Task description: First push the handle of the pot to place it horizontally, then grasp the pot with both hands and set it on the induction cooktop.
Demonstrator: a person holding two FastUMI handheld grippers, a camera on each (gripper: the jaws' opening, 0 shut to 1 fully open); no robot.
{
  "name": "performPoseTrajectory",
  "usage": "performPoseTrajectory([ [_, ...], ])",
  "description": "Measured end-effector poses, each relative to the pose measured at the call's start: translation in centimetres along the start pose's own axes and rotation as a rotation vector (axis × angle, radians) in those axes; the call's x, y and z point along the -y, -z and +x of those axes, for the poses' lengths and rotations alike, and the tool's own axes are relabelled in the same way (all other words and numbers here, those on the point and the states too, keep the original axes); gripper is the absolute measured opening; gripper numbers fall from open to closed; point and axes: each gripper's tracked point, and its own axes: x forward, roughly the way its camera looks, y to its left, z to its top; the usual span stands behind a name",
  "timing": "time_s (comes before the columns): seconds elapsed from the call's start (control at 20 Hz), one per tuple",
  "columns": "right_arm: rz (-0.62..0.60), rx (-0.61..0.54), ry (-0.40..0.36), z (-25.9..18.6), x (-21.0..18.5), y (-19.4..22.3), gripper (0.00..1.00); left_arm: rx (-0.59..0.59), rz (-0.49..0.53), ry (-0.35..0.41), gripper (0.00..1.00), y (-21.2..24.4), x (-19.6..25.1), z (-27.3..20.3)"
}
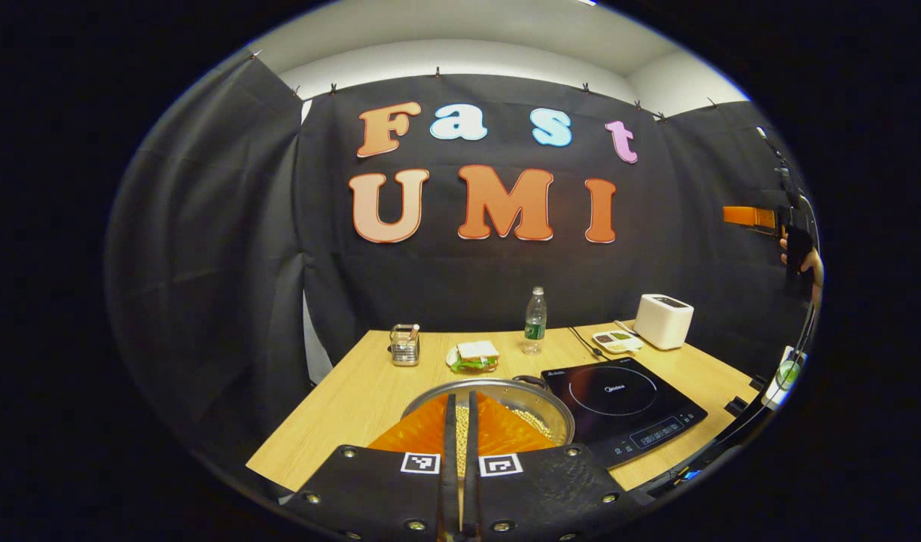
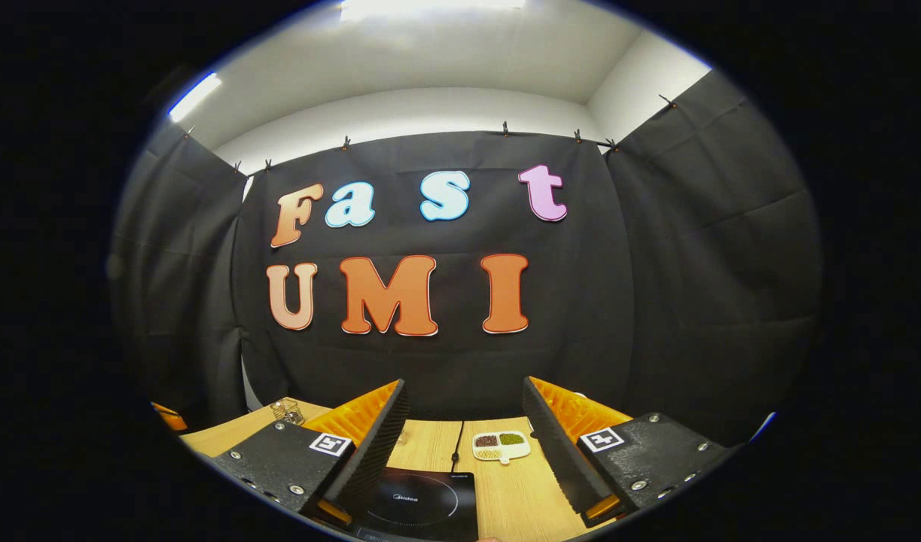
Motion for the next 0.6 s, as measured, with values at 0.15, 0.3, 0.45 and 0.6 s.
performPoseTrajectory([
  [0.15,-0.003,-0.016,-0.004,0.5,-0.3,0.8,0.95,-0.032,0.006,-0.056,0.04,2.3,-1.7,-0.4],
  [0.3,0.003,-0.028,-0.01,1.1,-0.5,1.5,0.95,-0.066,0.023,-0.087,0.04,4.7,-2.2,-0.6],
  [0.45,0.009,-0.048,-0.014,1.6,-0.9,2.3,0.95,-0.119,0.026,-0.106,0.04,7.6,-2.8,-0.6],
  [0.6,0.011,-0.066,-0.022,2.0,-1.2,3.1,0.95,-0.161,-0.003,-0.109,0.04,10.0,-2.7,-0.9],
])
